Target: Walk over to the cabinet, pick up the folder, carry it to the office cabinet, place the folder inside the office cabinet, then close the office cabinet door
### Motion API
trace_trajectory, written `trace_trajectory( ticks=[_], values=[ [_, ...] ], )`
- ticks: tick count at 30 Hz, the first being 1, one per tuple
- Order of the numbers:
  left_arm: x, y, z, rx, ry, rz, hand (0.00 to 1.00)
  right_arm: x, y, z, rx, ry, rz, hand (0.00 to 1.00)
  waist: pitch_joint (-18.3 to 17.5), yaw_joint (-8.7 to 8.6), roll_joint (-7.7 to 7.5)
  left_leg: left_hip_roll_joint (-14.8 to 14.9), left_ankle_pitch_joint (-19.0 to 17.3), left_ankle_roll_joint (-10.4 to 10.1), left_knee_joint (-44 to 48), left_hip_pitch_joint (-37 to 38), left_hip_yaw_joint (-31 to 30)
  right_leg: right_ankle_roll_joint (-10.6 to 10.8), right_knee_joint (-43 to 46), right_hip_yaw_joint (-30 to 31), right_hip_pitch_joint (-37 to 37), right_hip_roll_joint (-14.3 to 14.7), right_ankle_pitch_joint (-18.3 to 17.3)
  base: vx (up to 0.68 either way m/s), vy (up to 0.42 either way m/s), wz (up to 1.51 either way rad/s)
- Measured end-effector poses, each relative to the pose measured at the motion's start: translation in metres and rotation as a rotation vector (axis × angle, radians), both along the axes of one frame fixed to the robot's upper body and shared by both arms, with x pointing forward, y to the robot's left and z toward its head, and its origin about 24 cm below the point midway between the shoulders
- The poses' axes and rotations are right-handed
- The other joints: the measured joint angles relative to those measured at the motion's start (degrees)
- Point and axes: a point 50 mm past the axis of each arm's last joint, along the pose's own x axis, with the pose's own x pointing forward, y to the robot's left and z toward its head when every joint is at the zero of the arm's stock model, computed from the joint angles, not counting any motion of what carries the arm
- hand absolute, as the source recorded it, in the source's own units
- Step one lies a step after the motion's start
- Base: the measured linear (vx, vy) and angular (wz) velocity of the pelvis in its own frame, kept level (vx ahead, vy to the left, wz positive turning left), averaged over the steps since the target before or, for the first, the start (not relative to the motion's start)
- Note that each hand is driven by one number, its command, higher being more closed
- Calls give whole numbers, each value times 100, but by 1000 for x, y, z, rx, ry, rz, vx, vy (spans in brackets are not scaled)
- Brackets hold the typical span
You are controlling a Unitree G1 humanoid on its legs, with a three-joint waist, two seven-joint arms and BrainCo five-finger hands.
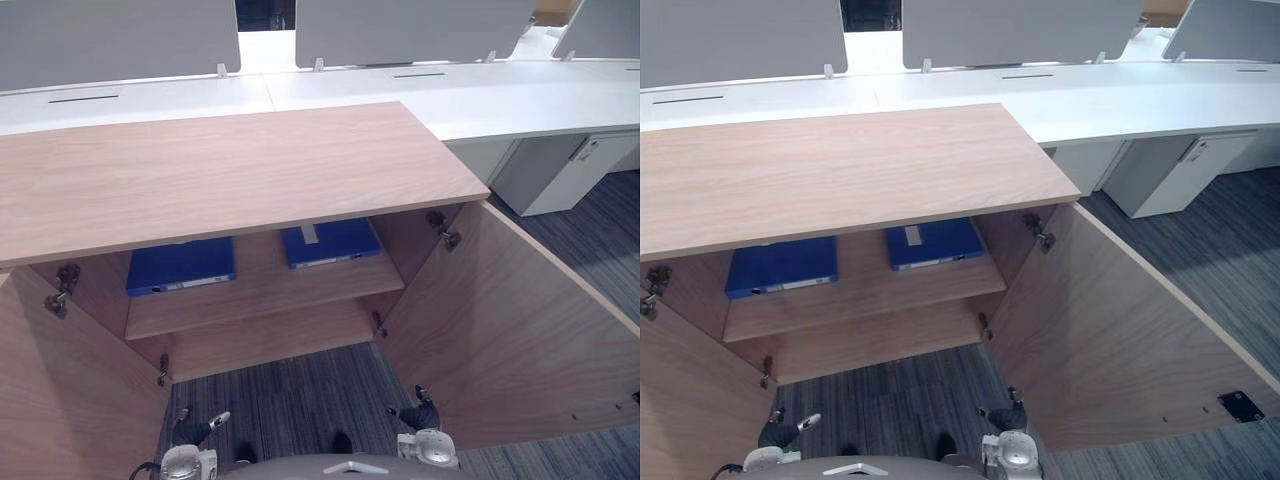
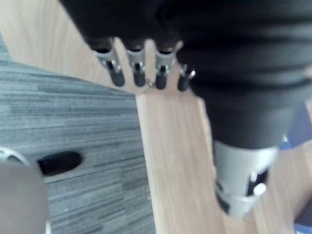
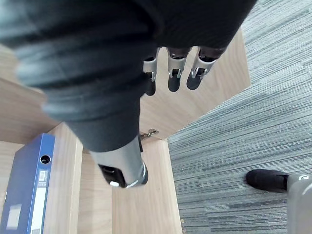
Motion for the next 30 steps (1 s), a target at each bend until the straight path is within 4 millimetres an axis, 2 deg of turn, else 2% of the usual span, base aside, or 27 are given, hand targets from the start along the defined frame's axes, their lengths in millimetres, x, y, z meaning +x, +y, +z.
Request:
trace_trajectory(
  ticks=[4, 8, 11, 16, 22, 30],
  values=[
    [0, 0, 0, 0, 5, -1, 0, -2, -10, 8, -6, -52, -88, 0, -7, -70, 7, -12, -23, 16, 11, 47, 76, 14, -67, 114, 26, 12, 17, 49, 11, -16],
    [-4, 1, -1, 6, 17, -2, 0, 4, -40, 46, -118, -248, -199, 0, -12, -119, 29, 2, -134, 39, 34, 187, 351, 31, -108, 373, 40, 87, 114, 77, 8, -37],
    [-7, 1, -1, 7, 25, -1, 0, 5, -59, 73, -207, -371, -287, 0, -16, -229, 31, 12, -247, 39, 112, 227, 509, 31, -124, 523, 34, 120, 118, 47, 10, -28],
    [-12, 0, -2, 13, 34, -13, 0, -8, -80, 97, -309, -464, -437, 0, -54, -300, 104, 55, -427, 54, 228, 324, 863, 30, -131, 856, -5, 179, 116, 27, 4, -36],
    [-17, -7, -1, -5, 21, 8, 0, -24, -98, 115, -347, -550, -610, 0, -83, -370, 180, 105, -654, -13, 366, 401, 1131, 30, 30, 1086, -83, 194, -8, -14, -4, -24],
    [-17, -19, -1, -39, 4, 33, 0, -52, -124, 123, -369, -615, -858, 0, -146, -391, 267, 155, -722, -12, 371, 494, 1301, 19, 223, 1202, -161, 277, -173, 8, -23, -10]
  ],
)
